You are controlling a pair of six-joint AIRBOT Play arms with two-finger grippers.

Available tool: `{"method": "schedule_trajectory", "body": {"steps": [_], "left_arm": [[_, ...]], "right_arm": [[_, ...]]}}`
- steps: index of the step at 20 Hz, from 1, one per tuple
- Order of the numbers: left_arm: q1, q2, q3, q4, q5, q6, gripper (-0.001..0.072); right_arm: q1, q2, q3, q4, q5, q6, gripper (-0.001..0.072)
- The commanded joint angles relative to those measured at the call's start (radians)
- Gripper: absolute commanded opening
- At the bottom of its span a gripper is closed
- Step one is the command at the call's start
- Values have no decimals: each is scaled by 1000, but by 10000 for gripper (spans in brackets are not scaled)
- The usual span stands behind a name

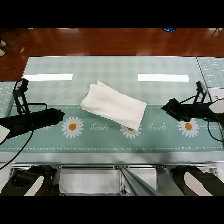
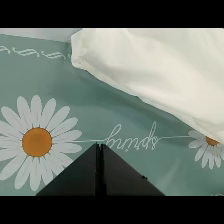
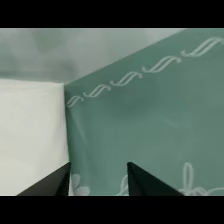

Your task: Fold the shirts.

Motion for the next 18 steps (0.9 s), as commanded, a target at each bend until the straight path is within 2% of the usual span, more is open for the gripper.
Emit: {"method": "schedule_trajectory", "body": {"steps": [1, 3, 5, 13, 14, 15, 16, 17, 18], "left_arm": [[1, -1, 0, 1, -4, 1, 20], [1, -1, 0, 1, -3, 1, 20], [1, -1, 0, 1, -3, 1, 20], [1, -1, 0, 1, -4, 0, 20], [1, -1, 0, 1, -3, 1, 20], [1, -1, -1, 1, -4, 1, 20], [1, -1, -1, 1, -4, 1, 20], [1, -1, -1, 1, -4, 1, 20], [1, -1, -1, 1, -4, 1, 20]], "right_arm": [[-7, -150, -65, 348, 7, -221, 412], [-7, -224, -58, 410, 26, -285, 412], [8, -280, -36, 419, 45, -303, 412], [264, -454, 130, 431, -21, -272, 411], [294, -479, 163, 438, -19, -270, 393], [322, -497, 196, 439, -13, -271, 280], [348, -504, 234, 438, -4, -286, 92], [372, -503, 281, 438, 0, -321, 23], [390, -503, 345, 427, 21, -323, 22]]}}
